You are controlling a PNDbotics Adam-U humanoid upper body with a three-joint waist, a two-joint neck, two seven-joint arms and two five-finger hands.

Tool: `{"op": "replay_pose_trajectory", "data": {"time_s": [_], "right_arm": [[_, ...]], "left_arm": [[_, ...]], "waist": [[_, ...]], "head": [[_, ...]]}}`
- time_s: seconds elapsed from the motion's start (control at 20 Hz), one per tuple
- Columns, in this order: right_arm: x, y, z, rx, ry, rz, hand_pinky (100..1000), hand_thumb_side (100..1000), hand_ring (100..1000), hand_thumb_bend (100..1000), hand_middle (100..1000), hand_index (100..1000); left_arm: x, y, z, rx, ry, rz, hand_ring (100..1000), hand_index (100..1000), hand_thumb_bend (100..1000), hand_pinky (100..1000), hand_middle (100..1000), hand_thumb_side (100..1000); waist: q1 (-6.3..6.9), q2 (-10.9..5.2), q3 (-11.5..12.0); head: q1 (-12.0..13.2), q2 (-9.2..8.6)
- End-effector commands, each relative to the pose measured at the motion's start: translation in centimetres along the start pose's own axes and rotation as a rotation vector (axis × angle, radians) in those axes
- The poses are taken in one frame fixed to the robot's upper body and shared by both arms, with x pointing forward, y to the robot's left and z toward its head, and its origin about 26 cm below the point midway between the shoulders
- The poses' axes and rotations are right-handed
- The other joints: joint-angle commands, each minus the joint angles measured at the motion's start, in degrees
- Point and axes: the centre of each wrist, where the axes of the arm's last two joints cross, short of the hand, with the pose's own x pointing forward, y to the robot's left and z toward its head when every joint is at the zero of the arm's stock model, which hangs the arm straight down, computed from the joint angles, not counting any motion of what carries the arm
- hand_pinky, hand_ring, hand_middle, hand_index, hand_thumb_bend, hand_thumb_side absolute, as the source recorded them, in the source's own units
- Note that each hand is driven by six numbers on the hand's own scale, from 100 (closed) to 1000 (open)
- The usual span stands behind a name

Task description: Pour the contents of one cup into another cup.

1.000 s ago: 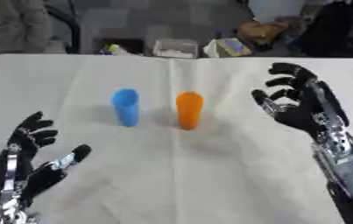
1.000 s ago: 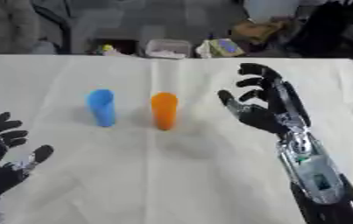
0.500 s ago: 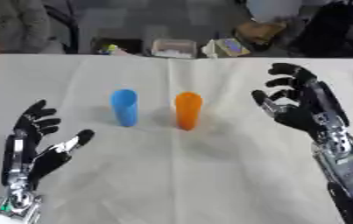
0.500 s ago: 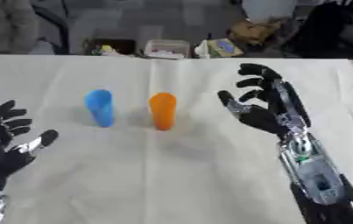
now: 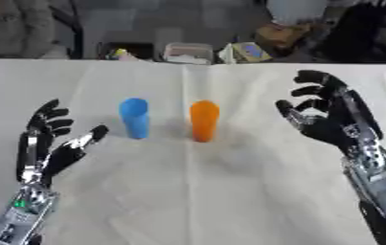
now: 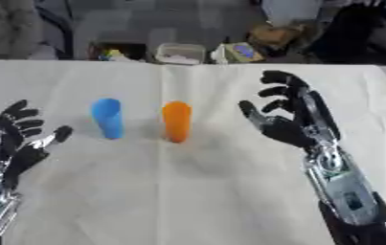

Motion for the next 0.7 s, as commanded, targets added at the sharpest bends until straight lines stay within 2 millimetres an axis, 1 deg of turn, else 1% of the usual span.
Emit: {"op": "replay_pose_trajectory", "data": {"time_s": [0.05,0.1,0.15,0.2,0.45,0.7], "right_arm": [[1.0,-0.2,-0.5,0.008,-0.037,0.003,509,184,682,470,729,809],[1.0,-0.1,-0.5,0.009,-0.039,0.001,509,183,682,470,729,809],[1.0,-0.1,-0.5,0.011,-0.039,0.000,508,176,682,466,729,809],[1.0,0.0,-0.6,0.013,-0.040,-0.002,508,183,682,471,729,809],[1.3,0.3,-0.8,0.026,-0.053,-0.009,508,181,681,470,728,809],[1.6,0.6,-1.0,0.038,-0.065,-0.015,507,179,681,468,728,809]], "left_arm": [[0.2,0.6,-1.5,0.003,-0.010,-0.023,679,868,1000,714,686,343],[0.3,0.6,-1.9,0.002,-0.011,-0.024,678,868,1000,714,686,342],[0.3,0.6,-2.2,0.001,-0.013,-0.023,678,867,1000,713,683,363],[0.5,0.5,-2.6,-0.003,-0.019,-0.020,678,868,1000,713,684,345],[1.4,0.7,-4.3,-0.041,-0.053,-0.036,678,868,1000,715,683,366],[1.7,0.7,-5.3,-0.079,-0.066,-0.037,677,869,1000,721,679,379]], "waist": [[-0.03,-0.71,-0.29],[-0.07,-0.65,-0.45],[-0.10,-0.60,-0.57],[-0.17,-0.50,-0.82],[-0.47,0.10,-2.17],[-0.82,1.00,-3.72]], "head": [[0.54,-0.69],[0.65,-0.72],[0.70,-0.76],[0.81,-0.84],[1.43,-1.56],[2.10,-2.56]]}}
